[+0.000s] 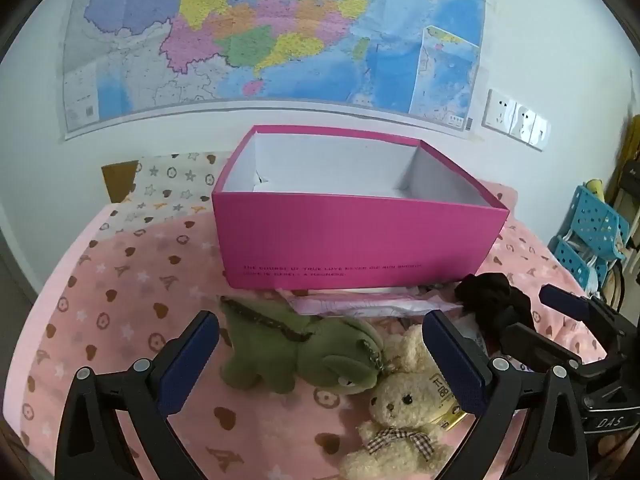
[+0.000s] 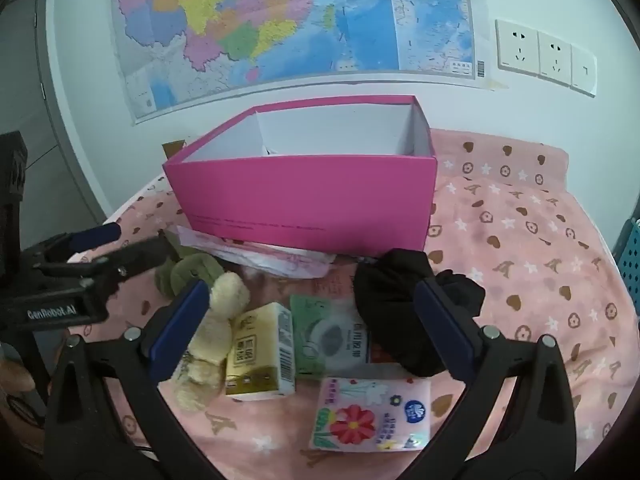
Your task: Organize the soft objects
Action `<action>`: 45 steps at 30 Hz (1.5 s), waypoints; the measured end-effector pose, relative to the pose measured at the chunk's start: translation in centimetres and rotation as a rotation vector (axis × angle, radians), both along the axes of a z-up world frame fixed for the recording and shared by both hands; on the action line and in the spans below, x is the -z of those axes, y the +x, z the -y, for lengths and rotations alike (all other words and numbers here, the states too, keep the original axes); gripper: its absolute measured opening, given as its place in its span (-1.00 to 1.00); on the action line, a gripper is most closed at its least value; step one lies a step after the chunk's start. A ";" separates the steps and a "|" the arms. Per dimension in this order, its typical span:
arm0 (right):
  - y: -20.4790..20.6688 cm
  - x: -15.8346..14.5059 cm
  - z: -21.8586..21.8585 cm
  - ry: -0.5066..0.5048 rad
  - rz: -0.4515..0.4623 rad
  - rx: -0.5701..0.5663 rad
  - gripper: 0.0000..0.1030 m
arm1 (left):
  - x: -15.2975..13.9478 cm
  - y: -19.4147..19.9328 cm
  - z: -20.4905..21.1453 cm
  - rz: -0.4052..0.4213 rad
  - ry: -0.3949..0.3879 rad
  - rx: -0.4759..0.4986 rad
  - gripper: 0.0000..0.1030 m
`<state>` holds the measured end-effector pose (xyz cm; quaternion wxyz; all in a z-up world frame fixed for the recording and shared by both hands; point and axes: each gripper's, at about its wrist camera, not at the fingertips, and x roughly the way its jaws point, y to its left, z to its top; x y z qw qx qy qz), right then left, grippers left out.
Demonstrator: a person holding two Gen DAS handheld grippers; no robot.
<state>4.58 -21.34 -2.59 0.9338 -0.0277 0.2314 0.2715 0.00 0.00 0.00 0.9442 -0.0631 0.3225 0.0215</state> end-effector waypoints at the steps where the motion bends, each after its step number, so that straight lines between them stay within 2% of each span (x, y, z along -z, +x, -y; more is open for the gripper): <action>1: 0.0 0.1 -0.1 -0.006 -0.003 0.001 0.99 | 0.0 0.0 0.0 0.000 -0.001 0.003 1.00; 5: -0.8 0.1 -1.9 0.003 -0.001 -0.014 0.99 | -0.1 -0.1 -0.2 0.006 -0.006 -0.001 1.00; 10: -0.5 0.2 -0.9 0.061 -0.030 -0.045 0.99 | -0.4 -0.4 -1.0 -0.003 -0.010 0.001 1.00; 16: -0.4 0.2 -1.1 0.063 -0.029 -0.052 0.99 | -0.2 -0.4 -0.5 -0.006 0.013 -0.012 1.00; 45: -0.1 0.4 -1.5 0.079 -0.051 -0.078 0.99 | 0.2 -0.3 -0.6 -0.017 0.018 -0.024 1.00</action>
